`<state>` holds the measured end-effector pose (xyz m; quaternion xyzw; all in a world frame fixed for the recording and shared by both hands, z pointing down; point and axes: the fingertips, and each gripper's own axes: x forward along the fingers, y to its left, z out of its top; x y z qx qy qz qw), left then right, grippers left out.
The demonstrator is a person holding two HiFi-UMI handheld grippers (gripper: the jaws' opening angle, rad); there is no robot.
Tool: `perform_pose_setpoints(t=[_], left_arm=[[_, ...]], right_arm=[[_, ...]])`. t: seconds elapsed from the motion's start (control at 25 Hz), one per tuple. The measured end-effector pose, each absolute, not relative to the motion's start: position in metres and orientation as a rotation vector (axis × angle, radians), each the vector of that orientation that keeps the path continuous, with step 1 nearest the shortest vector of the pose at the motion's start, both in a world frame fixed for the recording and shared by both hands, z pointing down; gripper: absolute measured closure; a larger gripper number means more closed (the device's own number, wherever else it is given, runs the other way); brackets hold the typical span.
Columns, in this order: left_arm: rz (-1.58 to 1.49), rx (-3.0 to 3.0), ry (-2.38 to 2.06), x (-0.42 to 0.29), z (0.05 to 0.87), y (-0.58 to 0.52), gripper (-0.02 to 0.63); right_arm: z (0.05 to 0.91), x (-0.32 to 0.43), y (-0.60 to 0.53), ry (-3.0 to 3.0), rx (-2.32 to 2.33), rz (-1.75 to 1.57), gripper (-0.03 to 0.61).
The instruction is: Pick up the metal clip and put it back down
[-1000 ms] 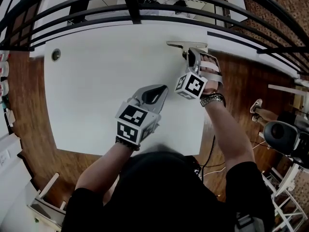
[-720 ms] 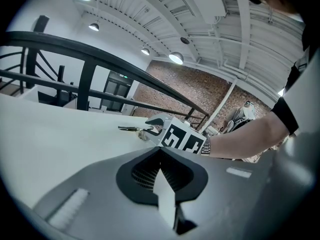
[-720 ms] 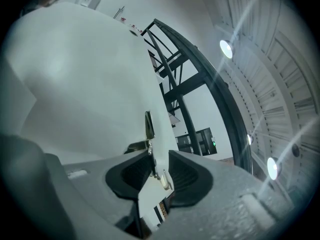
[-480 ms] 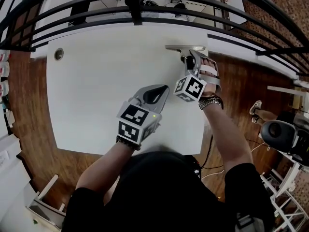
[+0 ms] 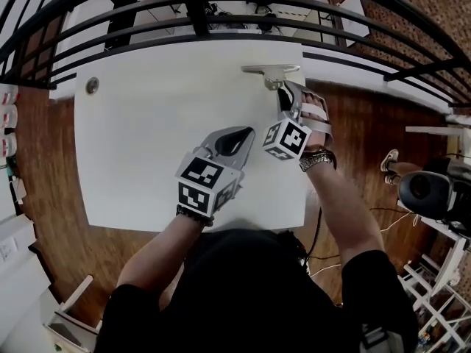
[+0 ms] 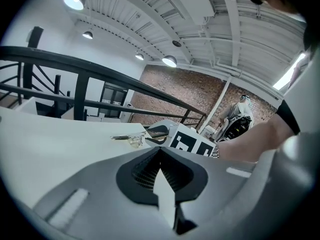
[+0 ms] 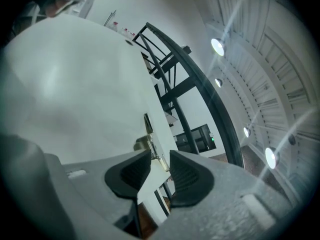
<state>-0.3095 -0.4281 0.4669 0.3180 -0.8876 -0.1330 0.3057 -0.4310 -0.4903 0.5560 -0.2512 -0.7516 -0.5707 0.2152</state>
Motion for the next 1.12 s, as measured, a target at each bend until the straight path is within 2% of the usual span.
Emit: perform_pose_setpoints(t=[0.24, 0.52, 1.12], left_arm=[[-0.333, 0.841, -2.379, -0.285, 0.446, -0.439, 0.597], [-0.286, 0.855, -2.436, -0.25, 0.412, -0.454, 0.597], [-0.196, 0.891, -2.514, -0.171, 0.369, -0.457, 0.597]], right_arm=[[0.518, -0.393, -0.489, -2.228, -0.726, -1.449, 0.478], [0.454, -0.333, -0.487, -2.407, -0.752, -1.314, 0.581], [0.387, -0.199, -0.49, -2.572, -0.844, -0.838, 0.586]])
